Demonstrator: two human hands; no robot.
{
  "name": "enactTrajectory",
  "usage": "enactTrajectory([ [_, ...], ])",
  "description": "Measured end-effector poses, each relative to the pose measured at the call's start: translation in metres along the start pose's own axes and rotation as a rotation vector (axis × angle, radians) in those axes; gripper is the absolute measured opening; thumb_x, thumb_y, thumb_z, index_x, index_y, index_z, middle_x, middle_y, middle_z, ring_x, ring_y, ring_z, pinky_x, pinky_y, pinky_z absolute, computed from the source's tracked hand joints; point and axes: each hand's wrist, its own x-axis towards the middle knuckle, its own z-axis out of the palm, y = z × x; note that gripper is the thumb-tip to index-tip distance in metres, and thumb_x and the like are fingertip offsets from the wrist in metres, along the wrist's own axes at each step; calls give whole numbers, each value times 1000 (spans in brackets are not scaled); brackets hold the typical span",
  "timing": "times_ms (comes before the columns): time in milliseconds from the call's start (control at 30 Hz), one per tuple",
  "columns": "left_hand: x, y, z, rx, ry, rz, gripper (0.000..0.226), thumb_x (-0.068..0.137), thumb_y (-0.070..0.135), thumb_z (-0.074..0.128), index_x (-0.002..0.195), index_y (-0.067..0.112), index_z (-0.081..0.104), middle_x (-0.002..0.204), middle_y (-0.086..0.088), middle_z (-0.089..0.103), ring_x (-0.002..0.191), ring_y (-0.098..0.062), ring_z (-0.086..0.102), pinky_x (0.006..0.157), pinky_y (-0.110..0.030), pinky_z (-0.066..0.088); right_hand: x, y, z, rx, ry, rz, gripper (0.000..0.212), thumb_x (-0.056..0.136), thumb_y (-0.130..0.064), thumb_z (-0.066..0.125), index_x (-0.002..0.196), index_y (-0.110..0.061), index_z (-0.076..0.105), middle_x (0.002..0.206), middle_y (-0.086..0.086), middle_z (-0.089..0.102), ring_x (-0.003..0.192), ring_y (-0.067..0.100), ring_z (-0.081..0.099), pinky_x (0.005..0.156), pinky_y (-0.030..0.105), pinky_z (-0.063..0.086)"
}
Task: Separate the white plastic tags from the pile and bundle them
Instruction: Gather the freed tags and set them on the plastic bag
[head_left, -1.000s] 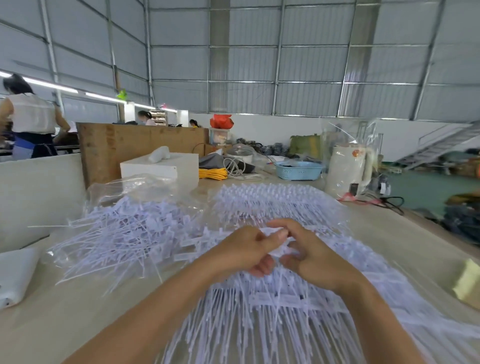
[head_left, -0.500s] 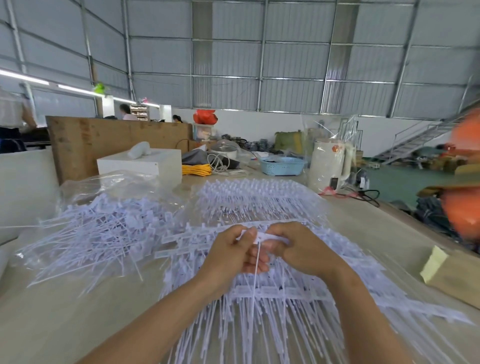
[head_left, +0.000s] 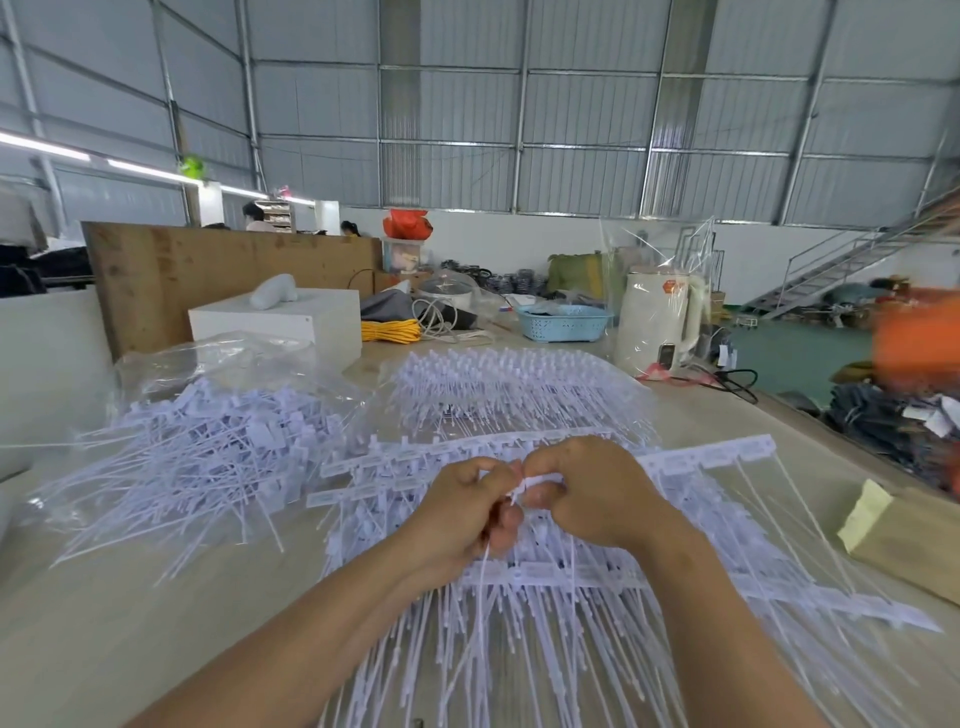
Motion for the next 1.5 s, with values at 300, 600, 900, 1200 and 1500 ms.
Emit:
enactTrajectory([
  [300,2,30,-37,-638,-436,-88,37,55,9,90,49,12,54,31,4,39,23,-6,40,28,-14,35,-13,11,-37,-343,217,138,23,93,-23,50,71,-28,49,74,-12,56,81,15,57,85,33,24],
  [600,25,18,-57,-827,24,-186,42,100,23,41,62,6,48,40,0,45,28,-6,45,28,-14,37,-22,-53,-115,-240,607,-178,13,90,-25,58,81,-18,65,65,-6,61,60,13,56,91,47,43],
  [900,22,28,-65,-972,46,-13,32,101,22,38,83,1,54,53,-6,56,35,-8,50,32,-13,40,40,-78,-77,260,3,-183,26,93,-25,55,101,-3,67,97,15,66,86,22,62,71,32,48],
  [1200,18,20,-48,-371,84,-46,71,89,67,31,82,4,63,52,-12,57,40,-19,53,36,-20,42,68,-49,15,388,-173,-77,54,92,-4,57,141,-17,41,105,5,41,57,19,58,53,21,50],
  [1500,16,13,-47,-158,218,180,24,98,22,48,90,2,59,48,-6,50,38,-12,46,36,-20,39,65,-31,14,146,-196,-63,26,90,-35,61,108,-17,60,103,2,49,98,17,52,83,28,42],
])
